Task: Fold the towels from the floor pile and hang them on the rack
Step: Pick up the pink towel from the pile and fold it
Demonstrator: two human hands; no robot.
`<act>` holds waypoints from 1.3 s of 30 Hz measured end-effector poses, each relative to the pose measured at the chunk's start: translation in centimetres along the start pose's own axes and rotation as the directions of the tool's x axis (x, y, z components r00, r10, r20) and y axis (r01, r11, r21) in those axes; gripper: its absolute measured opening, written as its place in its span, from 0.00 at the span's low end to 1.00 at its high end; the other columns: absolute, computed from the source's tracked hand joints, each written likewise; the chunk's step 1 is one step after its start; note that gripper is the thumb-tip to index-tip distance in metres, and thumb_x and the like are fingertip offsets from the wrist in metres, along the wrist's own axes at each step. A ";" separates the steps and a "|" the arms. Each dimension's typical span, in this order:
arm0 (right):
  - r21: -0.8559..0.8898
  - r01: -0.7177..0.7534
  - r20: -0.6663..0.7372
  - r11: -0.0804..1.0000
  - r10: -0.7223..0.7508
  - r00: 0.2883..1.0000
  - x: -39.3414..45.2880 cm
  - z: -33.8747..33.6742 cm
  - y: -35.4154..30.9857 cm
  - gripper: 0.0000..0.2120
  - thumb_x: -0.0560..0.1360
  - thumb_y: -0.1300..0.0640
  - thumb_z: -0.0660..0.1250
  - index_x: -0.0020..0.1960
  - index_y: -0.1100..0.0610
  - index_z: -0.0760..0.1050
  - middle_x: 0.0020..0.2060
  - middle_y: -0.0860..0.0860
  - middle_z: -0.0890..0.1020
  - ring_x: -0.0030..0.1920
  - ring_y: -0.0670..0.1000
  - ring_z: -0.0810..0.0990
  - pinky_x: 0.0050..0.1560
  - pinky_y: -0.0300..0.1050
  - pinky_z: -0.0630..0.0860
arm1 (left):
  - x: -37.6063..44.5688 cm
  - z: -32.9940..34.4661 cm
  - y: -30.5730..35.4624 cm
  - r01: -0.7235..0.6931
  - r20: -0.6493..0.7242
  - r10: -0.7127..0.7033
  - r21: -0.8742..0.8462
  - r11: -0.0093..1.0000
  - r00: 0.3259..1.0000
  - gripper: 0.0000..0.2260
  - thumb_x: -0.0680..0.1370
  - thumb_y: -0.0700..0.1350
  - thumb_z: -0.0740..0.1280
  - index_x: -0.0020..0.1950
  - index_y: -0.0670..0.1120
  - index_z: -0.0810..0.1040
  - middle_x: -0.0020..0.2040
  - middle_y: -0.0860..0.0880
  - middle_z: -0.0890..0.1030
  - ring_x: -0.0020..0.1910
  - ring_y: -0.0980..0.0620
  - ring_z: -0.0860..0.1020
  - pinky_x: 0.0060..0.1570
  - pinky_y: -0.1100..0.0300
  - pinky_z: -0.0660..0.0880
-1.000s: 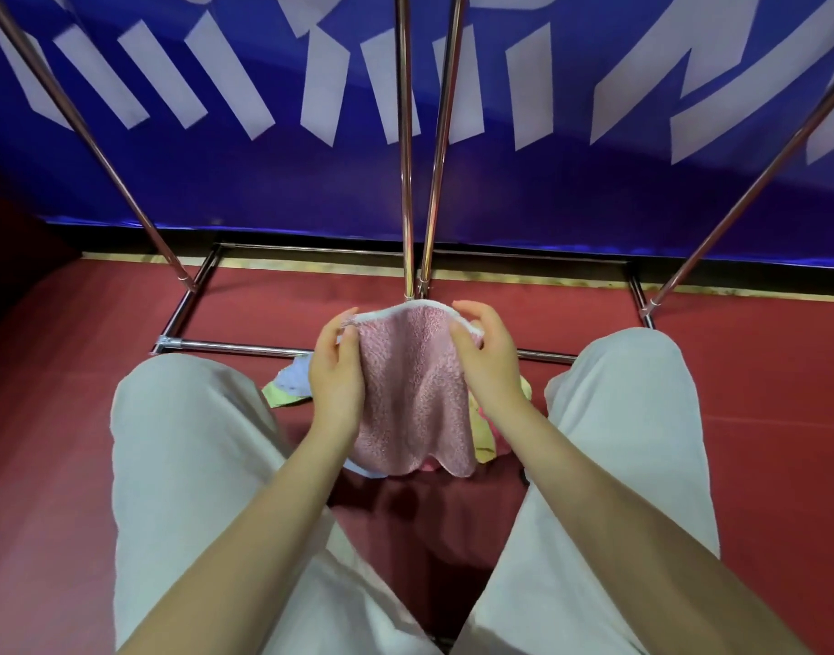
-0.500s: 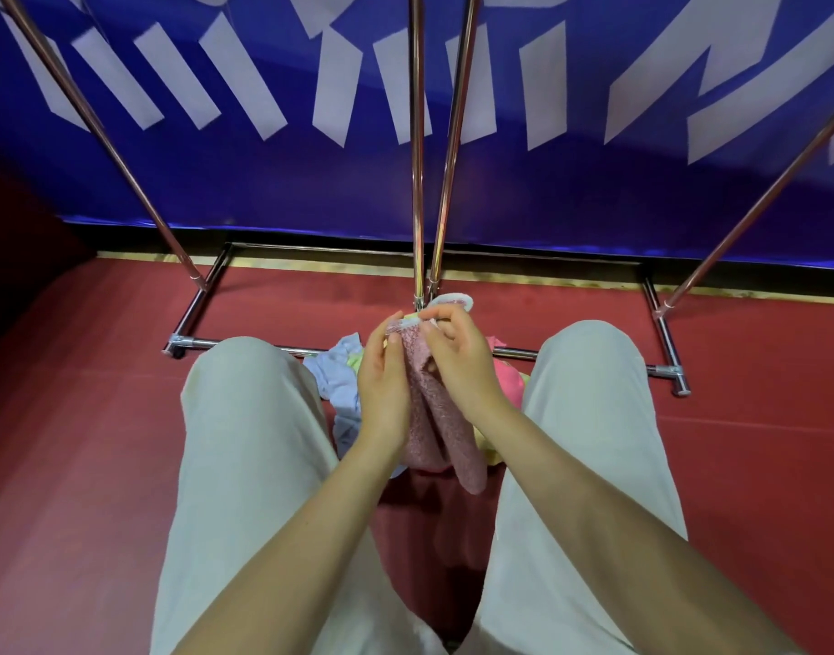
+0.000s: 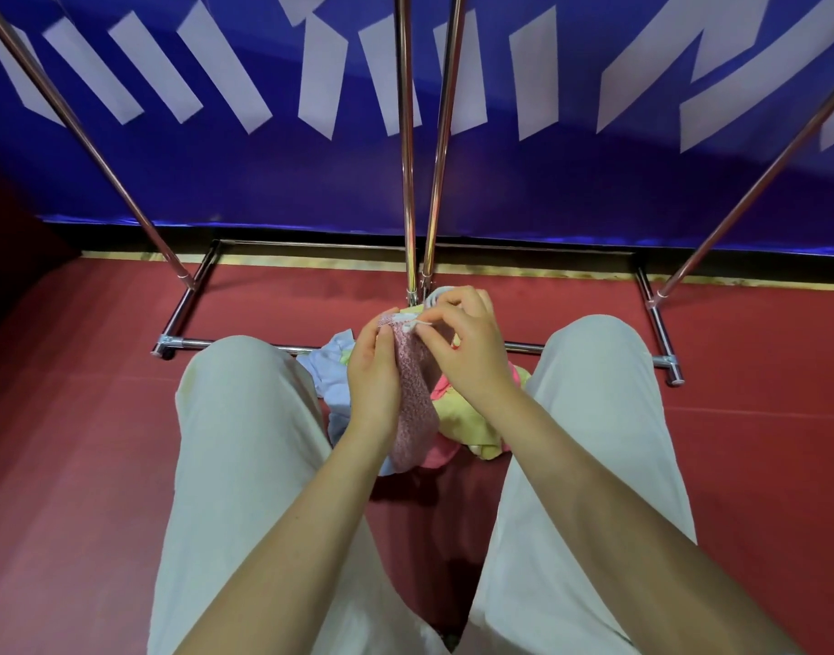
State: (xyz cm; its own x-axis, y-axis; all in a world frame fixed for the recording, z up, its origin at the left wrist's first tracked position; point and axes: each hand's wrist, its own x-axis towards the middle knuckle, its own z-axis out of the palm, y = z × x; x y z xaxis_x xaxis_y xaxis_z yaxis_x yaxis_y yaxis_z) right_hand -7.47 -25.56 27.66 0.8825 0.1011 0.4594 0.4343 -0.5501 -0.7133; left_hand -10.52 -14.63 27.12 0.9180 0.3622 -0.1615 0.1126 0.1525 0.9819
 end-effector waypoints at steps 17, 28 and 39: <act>0.294 -0.351 0.059 0.889 0.350 0.935 -0.7 -0.6 -0.2 0.04 0.73 0.62 0.70 0.41 0.56 0.76 0.38 0.51 0.80 0.36 0.41 0.76 0.40 0.32 0.72 | -1.2 1.4 -0.4 -0.010 0.197 0.010 0.000 1.000 0.980 0.14 0.82 0.43 0.59 0.63 0.37 0.76 0.61 0.42 0.80 0.63 0.47 0.77 0.66 0.54 0.71; 0.290 -0.360 0.189 0.887 0.315 0.930 -1.4 -1.0 -0.1 0.05 0.73 0.61 0.70 0.42 0.53 0.75 0.35 0.45 0.78 0.36 0.42 0.75 0.40 0.33 0.71 | -0.8 0.3 -0.8 -0.094 0.099 0.087 0.069 0.993 0.991 0.13 0.82 0.38 0.58 0.50 0.51 0.80 0.48 0.57 0.82 0.50 0.64 0.78 0.53 0.70 0.71; -0.179 -0.146 0.379 0.973 0.205 0.902 -2.1 -3.6 1.7 0.05 0.78 0.49 0.63 0.48 0.50 0.75 0.35 0.48 0.80 0.35 0.48 0.76 0.38 0.52 0.74 | 0.9 -2.2 0.7 -0.244 0.026 0.244 0.181 0.953 0.969 0.10 0.82 0.39 0.58 0.56 0.42 0.79 0.53 0.51 0.81 0.48 0.69 0.76 0.54 0.74 0.69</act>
State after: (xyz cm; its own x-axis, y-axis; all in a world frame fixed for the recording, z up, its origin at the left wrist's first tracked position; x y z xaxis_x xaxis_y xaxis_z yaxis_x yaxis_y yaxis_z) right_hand -9.25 -29.70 27.42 0.9538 0.2928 0.0677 0.2617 -0.6987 -0.6658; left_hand -10.42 -12.14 27.40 0.9274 0.3642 0.0854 -0.0482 -0.1100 0.9928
